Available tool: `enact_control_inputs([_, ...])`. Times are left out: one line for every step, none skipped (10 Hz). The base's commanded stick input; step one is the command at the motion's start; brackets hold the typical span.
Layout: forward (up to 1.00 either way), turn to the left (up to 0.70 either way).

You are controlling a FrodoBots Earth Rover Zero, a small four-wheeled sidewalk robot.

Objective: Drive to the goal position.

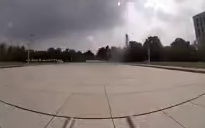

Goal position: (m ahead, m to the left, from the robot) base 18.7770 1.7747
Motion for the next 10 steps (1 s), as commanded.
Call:
enact_control_inputs([0.7,0.0])
enact_control_inputs([0.7,0.0])
enact_control_inputs([0.7,0.0])
enact_control_inputs([0.7,0.02])
enact_control_inputs([0.7,0.09])
enact_control_inputs([0.7,0.24])
enact_control_inputs([0.7,0.35])
enact_control_inputs([0.7,0.35])
enact_control_inputs([0.7,0.02])
enact_control_inputs([0.7,0.01])
